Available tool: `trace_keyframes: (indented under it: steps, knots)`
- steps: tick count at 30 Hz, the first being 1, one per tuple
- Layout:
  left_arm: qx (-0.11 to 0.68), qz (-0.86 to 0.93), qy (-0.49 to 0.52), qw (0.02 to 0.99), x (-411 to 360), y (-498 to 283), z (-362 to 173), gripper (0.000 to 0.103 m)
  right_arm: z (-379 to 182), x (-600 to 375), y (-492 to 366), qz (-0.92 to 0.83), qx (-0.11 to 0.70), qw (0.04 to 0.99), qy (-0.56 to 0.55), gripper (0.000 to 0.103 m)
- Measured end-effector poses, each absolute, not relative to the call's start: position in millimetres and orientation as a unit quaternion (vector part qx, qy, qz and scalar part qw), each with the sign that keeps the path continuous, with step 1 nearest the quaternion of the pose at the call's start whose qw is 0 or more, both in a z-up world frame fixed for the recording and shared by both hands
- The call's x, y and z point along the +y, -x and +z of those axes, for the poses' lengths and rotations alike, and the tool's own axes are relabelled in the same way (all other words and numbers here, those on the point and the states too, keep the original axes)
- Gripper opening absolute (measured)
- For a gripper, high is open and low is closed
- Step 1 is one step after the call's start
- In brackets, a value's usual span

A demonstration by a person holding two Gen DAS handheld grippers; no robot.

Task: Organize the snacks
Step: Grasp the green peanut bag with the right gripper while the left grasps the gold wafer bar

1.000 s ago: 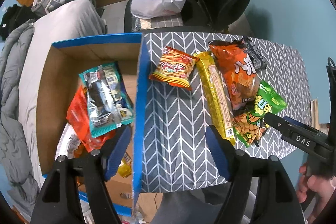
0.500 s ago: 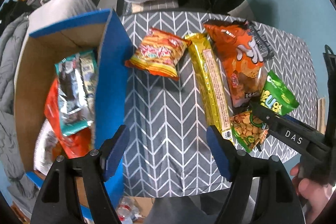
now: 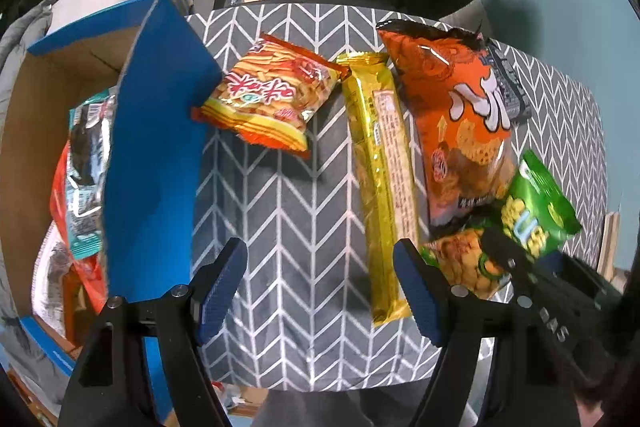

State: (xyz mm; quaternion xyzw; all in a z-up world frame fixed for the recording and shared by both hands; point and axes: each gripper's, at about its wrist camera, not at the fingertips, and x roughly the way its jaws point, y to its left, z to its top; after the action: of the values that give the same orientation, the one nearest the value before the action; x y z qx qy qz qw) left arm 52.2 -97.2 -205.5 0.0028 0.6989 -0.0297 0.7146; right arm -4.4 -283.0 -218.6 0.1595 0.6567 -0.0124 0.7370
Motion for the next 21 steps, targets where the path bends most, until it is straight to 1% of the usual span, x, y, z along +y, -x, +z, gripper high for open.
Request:
trace_keyframes:
  steps: [21]
  knots:
    - [0.726, -0.001, -0.003, 0.687, -150, -92, -262, 0.077, -187, -350, 37, 0.023, 0.648, 0.748, -0.14, 0.049]
